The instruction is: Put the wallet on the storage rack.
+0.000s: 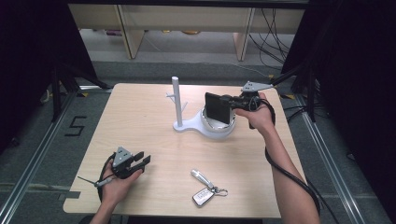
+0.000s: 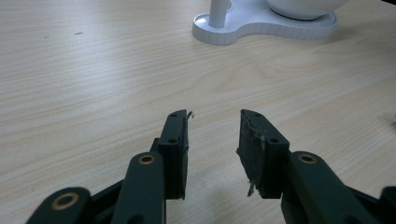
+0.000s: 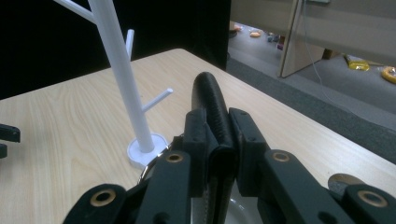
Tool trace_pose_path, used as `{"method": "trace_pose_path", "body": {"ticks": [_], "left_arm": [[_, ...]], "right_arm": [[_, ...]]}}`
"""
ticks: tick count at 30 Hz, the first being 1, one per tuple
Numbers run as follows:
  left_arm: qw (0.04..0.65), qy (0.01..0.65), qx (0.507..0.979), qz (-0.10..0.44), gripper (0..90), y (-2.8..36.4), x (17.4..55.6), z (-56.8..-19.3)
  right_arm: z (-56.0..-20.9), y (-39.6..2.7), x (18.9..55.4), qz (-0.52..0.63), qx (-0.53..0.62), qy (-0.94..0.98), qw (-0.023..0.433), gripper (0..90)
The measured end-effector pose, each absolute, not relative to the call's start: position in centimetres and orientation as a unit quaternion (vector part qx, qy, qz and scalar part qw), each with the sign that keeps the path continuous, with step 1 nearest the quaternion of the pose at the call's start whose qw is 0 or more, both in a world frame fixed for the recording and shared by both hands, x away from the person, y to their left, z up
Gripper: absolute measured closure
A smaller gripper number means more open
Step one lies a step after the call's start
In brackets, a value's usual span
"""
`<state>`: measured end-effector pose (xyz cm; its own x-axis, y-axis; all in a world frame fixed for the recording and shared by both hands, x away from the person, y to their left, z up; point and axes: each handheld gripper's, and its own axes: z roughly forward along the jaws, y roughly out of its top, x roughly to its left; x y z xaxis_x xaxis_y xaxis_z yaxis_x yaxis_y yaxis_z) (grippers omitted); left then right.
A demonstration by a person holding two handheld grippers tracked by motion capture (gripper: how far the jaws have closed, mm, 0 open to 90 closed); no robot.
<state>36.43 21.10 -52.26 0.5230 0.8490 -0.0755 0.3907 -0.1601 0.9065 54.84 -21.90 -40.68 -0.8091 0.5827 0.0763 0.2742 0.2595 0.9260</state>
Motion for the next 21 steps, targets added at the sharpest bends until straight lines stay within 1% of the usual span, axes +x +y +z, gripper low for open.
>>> {"method": "trace_pose_path", "body": {"ticks": [1, 5, 7, 10, 11, 12, 13, 14, 15, 16, 18, 19, 21], "left_arm": [[0.487, 0.430, 0.723, 0.234, 62.1, 21.1, 36.4, -52.3], [0.488, 0.430, 0.722, 0.235, 62.1, 21.1, 36.4, -52.3], [0.488, 0.434, 0.720, 0.234, 62.1, 21.1, 36.4, -52.3], [0.490, 0.443, 0.715, 0.228, 62.0, 21.0, 36.3, -52.3], [0.490, 0.443, 0.715, 0.228, 62.0, 21.0, 36.3, -52.3], [0.490, 0.443, 0.715, 0.229, 62.0, 21.0, 36.3, -52.3], [0.490, 0.443, 0.715, 0.229, 61.9, 21.0, 36.3, -52.3], [0.490, 0.444, 0.715, 0.229, 61.8, 21.0, 36.2, -52.3], [0.490, 0.443, 0.715, 0.229, 61.7, 21.0, 36.2, -52.3], [0.490, 0.443, 0.715, 0.229, 61.5, 21.0, 36.2, -52.3], [0.490, 0.443, 0.714, 0.230, 61.0, 21.0, 36.2, -52.2], [0.491, 0.426, 0.721, 0.239, 60.7, 21.1, 36.4, -52.1], [0.493, 0.434, 0.716, 0.236, 60.2, 21.1, 36.3, -52.1]], "right_arm": [[-40.8, -22.0, 54.9, 0.541, 0.273, 0.782, 0.147, 78.8], [-41.6, -22.4, 55.0, 0.533, 0.290, 0.784, 0.134, 77.4], [-41.6, -22.4, 55.0, 0.527, 0.300, 0.784, 0.135, 74.4], [-41.5, -22.4, 55.0, 0.505, 0.311, 0.787, 0.166, 66.8], [-41.5, -22.4, 55.0, 0.505, 0.311, 0.787, 0.166, 66.8], [-41.3, -22.5, 54.9, 0.498, 0.319, 0.787, 0.172, 64.9], [-40.8, -22.8, 54.8, 0.497, 0.329, 0.781, 0.184, 60.3], [-40.5, -22.9, 54.7, 0.497, 0.333, 0.779, 0.190, 58.6], [-40.2, -23.1, 54.6, 0.496, 0.334, 0.776, 0.200, 57.9], [-39.8, -23.2, 54.2, 0.487, 0.343, 0.779, 0.194, 56.9], [-39.4, -23.3, 53.9, 0.478, 0.347, 0.778, 0.214, 55.3], [-39.0, -23.5, 53.4, 0.471, 0.350, 0.782, 0.207, 54.6], [-38.6, -23.7, 52.8, 0.469, 0.358, 0.781, 0.204, 54.1]]}}
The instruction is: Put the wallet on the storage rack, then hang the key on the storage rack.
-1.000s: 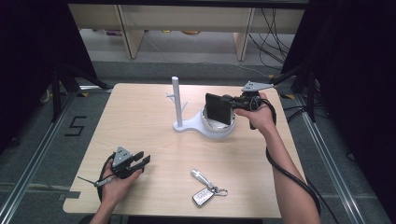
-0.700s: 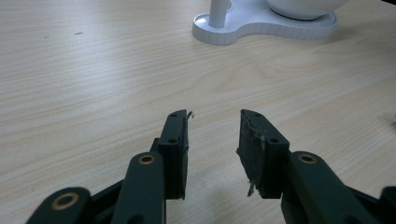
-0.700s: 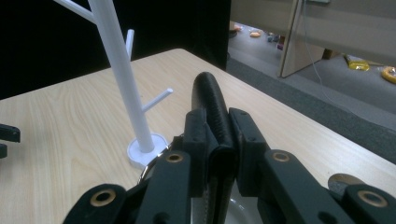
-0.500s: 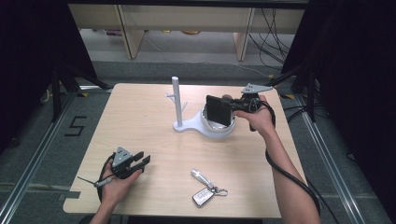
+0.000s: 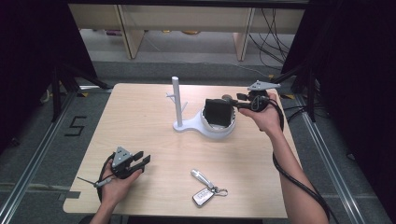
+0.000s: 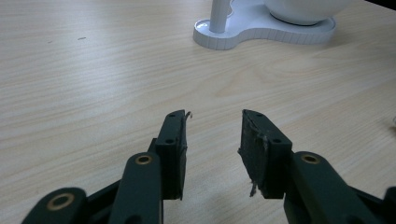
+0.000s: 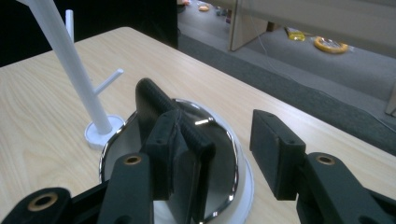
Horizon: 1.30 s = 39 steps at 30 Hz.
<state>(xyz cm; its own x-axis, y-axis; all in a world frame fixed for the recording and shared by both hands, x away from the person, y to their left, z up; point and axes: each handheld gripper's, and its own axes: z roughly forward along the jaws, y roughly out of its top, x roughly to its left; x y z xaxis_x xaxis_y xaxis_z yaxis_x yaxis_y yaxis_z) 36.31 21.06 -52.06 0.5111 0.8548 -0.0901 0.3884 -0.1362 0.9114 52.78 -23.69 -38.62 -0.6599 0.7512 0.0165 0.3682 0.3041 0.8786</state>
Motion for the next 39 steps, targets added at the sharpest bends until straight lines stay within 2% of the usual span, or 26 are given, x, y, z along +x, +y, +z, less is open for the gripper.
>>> {"method": "trace_pose_path", "body": {"ticks": [6, 9, 23, 29, 35, 39], "left_arm": [[0.496, 0.439, 0.713, 0.231, 58.0, 20.8, 36.3, -52.1], [0.494, 0.421, 0.722, 0.240, 57.3, 20.8, 36.5, -51.9], [0.508, 0.423, 0.713, 0.233, 55.5, 20.4, 36.2, -51.8], [0.507, 0.423, 0.714, 0.231, 54.9, 20.1, 36.0, -51.6], [0.509, 0.406, 0.721, 0.234, 53.9, 20.0, 35.8, -51.4], [0.508, 0.416, 0.719, 0.228, 53.9, 20.1, 35.7, -51.5]], "right_arm": [[-38.7, -24.5, 51.3, 0.443, 0.377, 0.787, 0.204, 54.4], [-39.3, -24.7, 49.9, 0.412, 0.389, 0.805, 0.174, 54.6], [-40.9, -23.9, 46.2, 0.386, 0.397, 0.821, 0.137, 56.1], [-42.0, -22.2, 44.0, 0.359, 0.422, 0.829, 0.071, 56.3], [-42.7, -20.9, 42.9, 0.347, 0.429, 0.833, 0.038, 57.5], [-43.1, -20.0, 42.0, 0.329, 0.409, 0.851, 0.020, 62.9]]}}
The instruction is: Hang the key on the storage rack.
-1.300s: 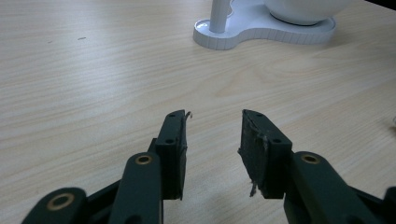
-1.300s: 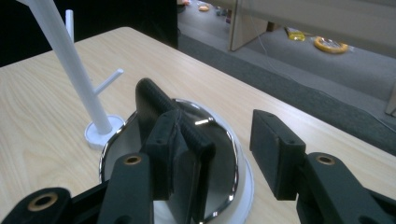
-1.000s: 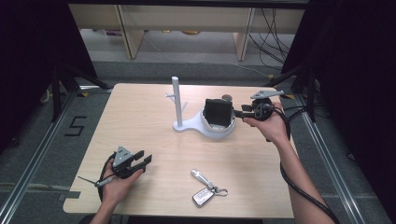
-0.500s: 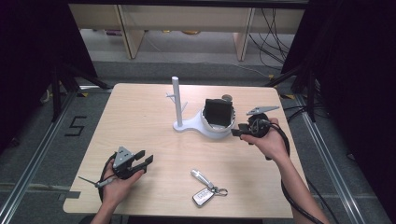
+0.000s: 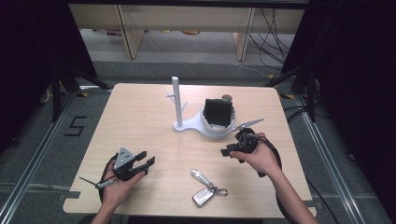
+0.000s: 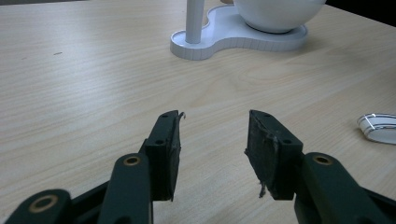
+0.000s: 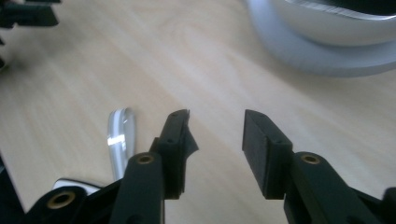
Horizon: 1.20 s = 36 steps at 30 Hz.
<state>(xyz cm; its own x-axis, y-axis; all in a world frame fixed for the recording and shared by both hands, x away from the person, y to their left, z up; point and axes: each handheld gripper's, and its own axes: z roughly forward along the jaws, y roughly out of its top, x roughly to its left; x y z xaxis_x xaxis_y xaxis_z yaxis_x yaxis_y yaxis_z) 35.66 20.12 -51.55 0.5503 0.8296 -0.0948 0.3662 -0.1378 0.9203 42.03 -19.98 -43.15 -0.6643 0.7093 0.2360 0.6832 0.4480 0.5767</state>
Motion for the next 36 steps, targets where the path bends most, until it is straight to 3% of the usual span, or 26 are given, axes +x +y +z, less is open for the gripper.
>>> {"method": "trace_pose_path", "body": {"ticks": [7, 13, 17, 20, 22, 36], "left_arm": [[0.510, 0.420, 0.717, 0.224, 53.9, 20.0, 35.8, -51.6], [0.511, 0.416, 0.718, 0.225, 53.9, 19.8, 35.8, -51.5], [0.510, 0.406, 0.722, 0.233, 53.8, 19.9, 35.8, -51.4], [0.508, 0.407, 0.722, 0.233, 53.8, 20.0, 35.8, -51.4], [0.507, 0.406, 0.723, 0.233, 53.8, 20.1, 35.9, -51.4], [0.507, 0.406, 0.723, 0.234, 53.9, 20.2, 35.9, -51.4]], "right_arm": [[-44.7, -18.5, 40.2, 0.267, 0.379, 0.885, -0.035, 78.0], [-45.7, -18.9, 38.2, 0.235, 0.335, 0.910, -0.071, 77.0], [-46.0, -19.1, 37.2, 0.213, 0.327, 0.918, -0.066, 77.4], [-46.2, -19.2, 36.8, 0.203, 0.317, 0.923, -0.073, 82.2], [-46.2, -19.1, 36.1, 0.181, 0.314, 0.928, -0.089, 90.0], [-47.7, -16.9, 34.7, 0.148, 0.310, 0.929, -0.138, 90.0]]}}
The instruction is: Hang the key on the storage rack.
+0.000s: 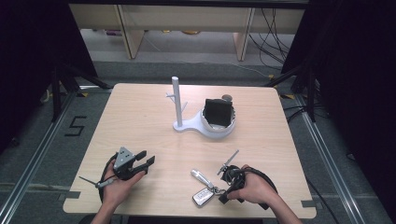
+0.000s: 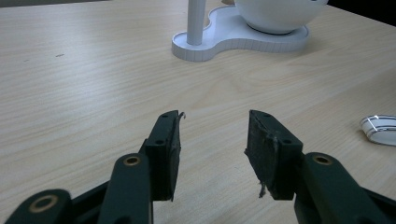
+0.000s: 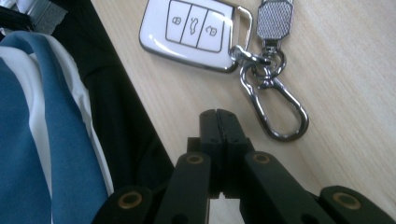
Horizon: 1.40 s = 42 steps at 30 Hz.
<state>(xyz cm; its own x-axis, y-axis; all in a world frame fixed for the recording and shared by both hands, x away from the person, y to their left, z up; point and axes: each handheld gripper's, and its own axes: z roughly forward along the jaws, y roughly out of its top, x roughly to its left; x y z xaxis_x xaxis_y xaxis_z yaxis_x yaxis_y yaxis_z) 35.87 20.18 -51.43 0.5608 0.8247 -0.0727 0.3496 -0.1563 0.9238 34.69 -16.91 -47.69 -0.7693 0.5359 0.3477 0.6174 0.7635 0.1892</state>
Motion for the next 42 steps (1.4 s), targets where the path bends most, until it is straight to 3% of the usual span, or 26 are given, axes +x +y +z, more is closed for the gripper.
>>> {"method": "trace_pose_path", "body": {"ticks": [27, 42], "left_arm": [[0.512, 0.418, 0.715, 0.226, 54.0, 20.1, 35.7, -51.5], [0.510, 0.419, 0.717, 0.225, 54.0, 20.1, 35.7, -51.6]], "right_arm": [[-48.2, -16.5, 35.8, -0.137, -0.337, -0.924, 0.119, 90.0], [-48.3, -15.1, 38.6, -0.157, -0.373, -0.911, 0.076, 90.0]]}}
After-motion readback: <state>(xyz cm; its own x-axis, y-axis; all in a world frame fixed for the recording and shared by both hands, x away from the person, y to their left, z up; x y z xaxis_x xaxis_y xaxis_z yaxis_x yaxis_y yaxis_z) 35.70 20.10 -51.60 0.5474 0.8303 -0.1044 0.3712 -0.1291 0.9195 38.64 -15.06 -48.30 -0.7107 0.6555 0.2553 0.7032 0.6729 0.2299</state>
